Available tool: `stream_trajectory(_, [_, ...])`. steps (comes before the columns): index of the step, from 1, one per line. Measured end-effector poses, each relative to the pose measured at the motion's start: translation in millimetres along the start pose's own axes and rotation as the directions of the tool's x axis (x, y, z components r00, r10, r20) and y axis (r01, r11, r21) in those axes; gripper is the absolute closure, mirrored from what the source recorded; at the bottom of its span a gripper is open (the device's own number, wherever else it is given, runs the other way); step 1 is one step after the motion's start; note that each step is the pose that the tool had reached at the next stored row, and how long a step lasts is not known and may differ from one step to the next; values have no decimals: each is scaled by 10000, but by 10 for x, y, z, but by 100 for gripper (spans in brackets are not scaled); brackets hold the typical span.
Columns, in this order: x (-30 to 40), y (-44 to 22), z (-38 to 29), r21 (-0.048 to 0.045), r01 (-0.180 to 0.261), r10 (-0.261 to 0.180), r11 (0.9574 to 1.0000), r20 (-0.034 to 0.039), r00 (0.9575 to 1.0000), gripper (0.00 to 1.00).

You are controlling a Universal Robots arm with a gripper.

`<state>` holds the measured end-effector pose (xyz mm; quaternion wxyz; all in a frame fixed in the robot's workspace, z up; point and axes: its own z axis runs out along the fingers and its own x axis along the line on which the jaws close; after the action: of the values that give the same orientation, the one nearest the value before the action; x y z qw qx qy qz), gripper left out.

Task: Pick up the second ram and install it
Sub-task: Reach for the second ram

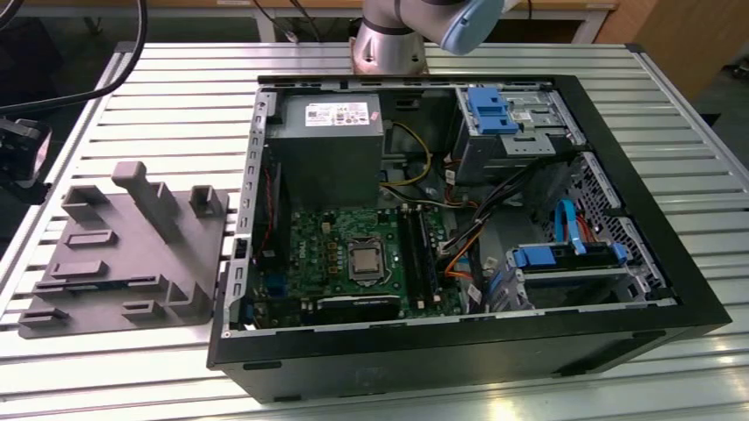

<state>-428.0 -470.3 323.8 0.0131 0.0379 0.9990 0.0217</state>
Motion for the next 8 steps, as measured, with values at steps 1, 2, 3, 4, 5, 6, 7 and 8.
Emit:
stream_trajectory(1, [0, -2, 6, 0, 0, 0, 10000, 0, 10000, 89])
stream_trajectory(2, [1, -3, 12, 0, 0, 0, 10000, 0, 10000, 89])
stream_trajectory(3, [1, -4, 17, 0, 1, -1, 10000, 0, 10000, 89])
stream_trajectory(4, [2, -5, 21, 1, 0, 0, 10000, -1, 10000, 89])
stream_trajectory(5, [2, -5, 22, 2, 0, 0, 10000, -2, 10000, 89])
stream_trajectory(6, [2, -5, 23, 2, 0, 0, 10000, -3, 10000, 89])
stream_trajectory(7, [2, -5, 23, 2, 0, 0, 10000, -2, 10000, 89])
stream_trajectory(8, [2, -5, 25, 0, 0, 0, 10000, 0, 10000, 89])
